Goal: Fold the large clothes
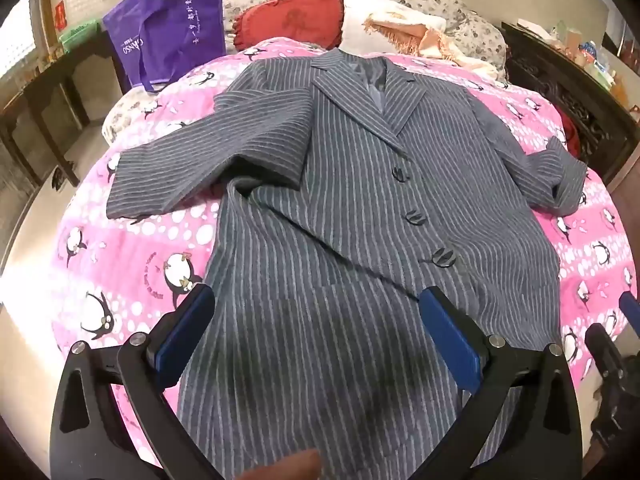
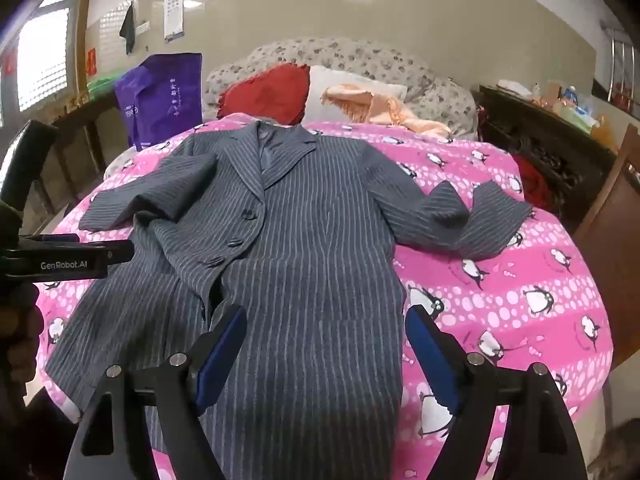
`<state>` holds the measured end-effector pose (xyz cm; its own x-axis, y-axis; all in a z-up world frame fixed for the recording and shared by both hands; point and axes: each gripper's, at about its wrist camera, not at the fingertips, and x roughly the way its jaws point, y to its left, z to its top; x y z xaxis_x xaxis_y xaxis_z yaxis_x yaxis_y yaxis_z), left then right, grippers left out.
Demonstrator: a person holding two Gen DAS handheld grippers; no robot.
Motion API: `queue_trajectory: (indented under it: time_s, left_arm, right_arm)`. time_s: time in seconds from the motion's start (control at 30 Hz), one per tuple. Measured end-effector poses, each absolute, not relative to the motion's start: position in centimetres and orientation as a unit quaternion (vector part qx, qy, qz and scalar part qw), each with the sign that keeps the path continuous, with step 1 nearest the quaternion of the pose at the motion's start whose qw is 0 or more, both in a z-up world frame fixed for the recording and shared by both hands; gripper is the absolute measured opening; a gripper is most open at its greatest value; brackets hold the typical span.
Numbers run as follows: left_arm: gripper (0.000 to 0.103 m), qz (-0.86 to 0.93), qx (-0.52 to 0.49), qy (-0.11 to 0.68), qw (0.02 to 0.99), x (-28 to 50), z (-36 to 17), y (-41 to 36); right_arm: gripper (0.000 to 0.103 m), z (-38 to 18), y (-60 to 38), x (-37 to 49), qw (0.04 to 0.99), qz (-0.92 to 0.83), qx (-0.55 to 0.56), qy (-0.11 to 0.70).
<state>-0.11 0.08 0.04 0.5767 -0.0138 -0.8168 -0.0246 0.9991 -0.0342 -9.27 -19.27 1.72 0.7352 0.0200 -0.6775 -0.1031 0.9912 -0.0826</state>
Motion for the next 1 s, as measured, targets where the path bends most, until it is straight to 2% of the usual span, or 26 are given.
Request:
queue_trajectory:
  time_s: [0.13, 0.5, 1.0]
  left_arm:
    - [0.103, -0.001, -0.026, 0.459, 0.888, -0.4, 0.2, 0.1]
    - [0.103, -0.007, -0.032, 0.448, 0.894, -2.9, 1.0, -0.1]
    - [0.103, -0.004, -0.025, 0.457, 0.889, -3.4, 0.3, -0.4]
  right_arm:
    - [0.079, 1.9, -20.1, -9.8, 0.925, 0.061, -0.023, 0.374]
    - [0.079, 1.6, -19.4, -11.6, 0.922, -0.014, -0.021, 0.385]
    - [0.079, 0.4, -19.4, -12.0, 0.914, -0.002, 0.006, 0.405]
